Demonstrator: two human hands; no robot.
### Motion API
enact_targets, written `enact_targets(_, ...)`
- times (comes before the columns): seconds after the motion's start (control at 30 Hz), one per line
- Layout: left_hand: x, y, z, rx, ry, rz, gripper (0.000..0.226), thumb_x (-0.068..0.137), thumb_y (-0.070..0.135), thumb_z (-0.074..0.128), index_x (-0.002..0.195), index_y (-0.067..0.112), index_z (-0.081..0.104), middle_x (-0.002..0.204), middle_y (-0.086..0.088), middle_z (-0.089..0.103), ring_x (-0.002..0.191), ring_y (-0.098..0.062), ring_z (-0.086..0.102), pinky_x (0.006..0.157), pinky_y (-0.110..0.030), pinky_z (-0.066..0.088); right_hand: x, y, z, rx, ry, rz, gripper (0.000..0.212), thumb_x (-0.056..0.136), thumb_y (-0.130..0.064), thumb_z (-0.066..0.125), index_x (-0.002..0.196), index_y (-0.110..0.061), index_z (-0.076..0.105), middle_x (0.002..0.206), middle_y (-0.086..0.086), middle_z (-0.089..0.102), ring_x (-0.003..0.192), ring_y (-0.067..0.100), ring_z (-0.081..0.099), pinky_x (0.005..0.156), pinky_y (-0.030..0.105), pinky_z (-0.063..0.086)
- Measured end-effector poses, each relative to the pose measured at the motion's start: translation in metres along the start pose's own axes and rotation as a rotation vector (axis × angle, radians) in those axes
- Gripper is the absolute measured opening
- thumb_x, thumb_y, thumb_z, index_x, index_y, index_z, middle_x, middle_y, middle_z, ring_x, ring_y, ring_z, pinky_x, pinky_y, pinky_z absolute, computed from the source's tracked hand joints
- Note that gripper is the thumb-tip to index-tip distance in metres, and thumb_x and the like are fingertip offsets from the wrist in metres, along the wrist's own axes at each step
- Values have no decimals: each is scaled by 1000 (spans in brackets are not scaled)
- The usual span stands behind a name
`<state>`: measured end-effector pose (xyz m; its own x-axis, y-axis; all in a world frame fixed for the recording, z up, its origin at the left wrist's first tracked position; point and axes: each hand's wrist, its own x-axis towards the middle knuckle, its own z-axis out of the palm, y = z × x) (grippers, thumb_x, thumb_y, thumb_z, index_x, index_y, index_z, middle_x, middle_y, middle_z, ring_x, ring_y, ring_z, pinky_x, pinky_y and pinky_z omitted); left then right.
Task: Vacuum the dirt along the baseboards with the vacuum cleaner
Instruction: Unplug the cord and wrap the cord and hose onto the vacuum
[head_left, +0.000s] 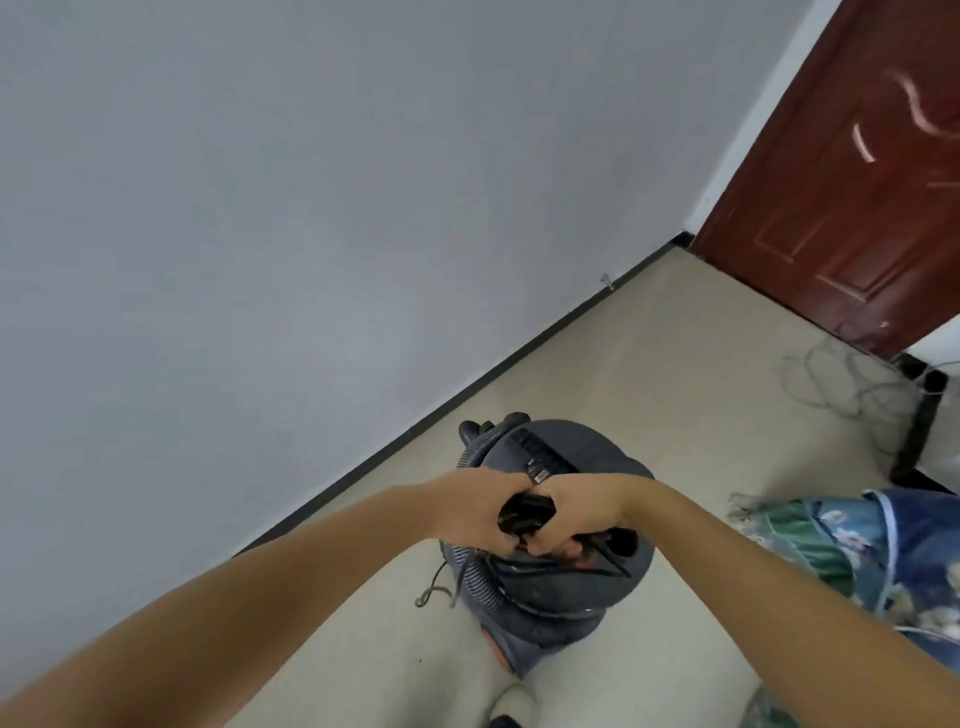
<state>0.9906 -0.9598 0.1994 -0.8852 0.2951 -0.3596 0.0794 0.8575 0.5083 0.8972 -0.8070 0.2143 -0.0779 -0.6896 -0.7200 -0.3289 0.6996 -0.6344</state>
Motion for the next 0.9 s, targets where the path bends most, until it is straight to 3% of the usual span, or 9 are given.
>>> enact_targets(0.1,28,-19,18,30,92,-184,24,82,37,61,97,20,53,87,2,62,79,-20,59,67,-33,48,37,19,-10,-197,200,-87,7,90,-21,64,94,-16,61,78,0,62,68,14,57,66,25,47)
enact_targets(0.2,47,-48,39,-87,138,-315,11,81,30,59,86,21,55,83,4,60,81,-16,55,69,-30,45,81,44,-7,-370,355,-258,19,93,-24,59,110,-17,64,98,3,70,86,20,63,77,34,49)
enact_targets(0.3,61,-82,69,25,177,-263,23,80,35,57,99,23,61,100,8,62,103,-14,49,89,-28,42,121,66,-6,-629,421,-459,12,89,-13,63,101,-9,64,91,8,68,84,27,62,82,39,46)
enact_targets(0.43,88,-122,106,179,144,-160,46,83,42,57,120,15,58,126,0,57,128,-20,41,112,-33,24,171,118,1,-770,582,-557,34,66,-15,82,88,-16,56,69,-1,58,65,19,58,73,32,53)
enact_targets(0.5,103,-133,119,194,83,-96,48,87,37,59,126,10,52,133,-5,54,131,-23,39,116,-31,17,185,144,5,-781,590,-575,10,78,-22,63,86,-17,60,68,-3,56,65,18,56,79,31,48)
enact_targets(0.53,109,-135,125,204,57,-62,46,88,36,59,125,9,51,131,-7,54,128,-25,42,116,-32,18,190,153,6,-787,573,-565,13,80,-25,55,85,-16,63,69,-3,57,66,18,56,81,31,46)
enact_targets(0.7,131,-152,147,250,-27,-41,34,90,36,60,106,8,50,96,-11,65,90,-30,59,88,-37,47,210,175,2,-844,355,-415,44,58,-28,88,92,-16,63,85,0,61,83,20,63,98,39,50)
enact_targets(0.83,142,-152,153,308,-61,43,36,97,38,47,112,5,47,89,-13,67,79,-33,61,84,-37,45,198,179,-7,-706,233,-374,48,77,-32,77,114,-5,65,124,14,58,126,32,50,116,40,16)
enact_targets(0.9,145,-150,155,327,-78,76,44,98,47,42,110,5,49,83,-12,68,74,-32,64,80,-37,45,175,182,-17,-589,281,-364,51,86,-40,65,123,-5,62,139,11,51,138,26,37,118,36,19)
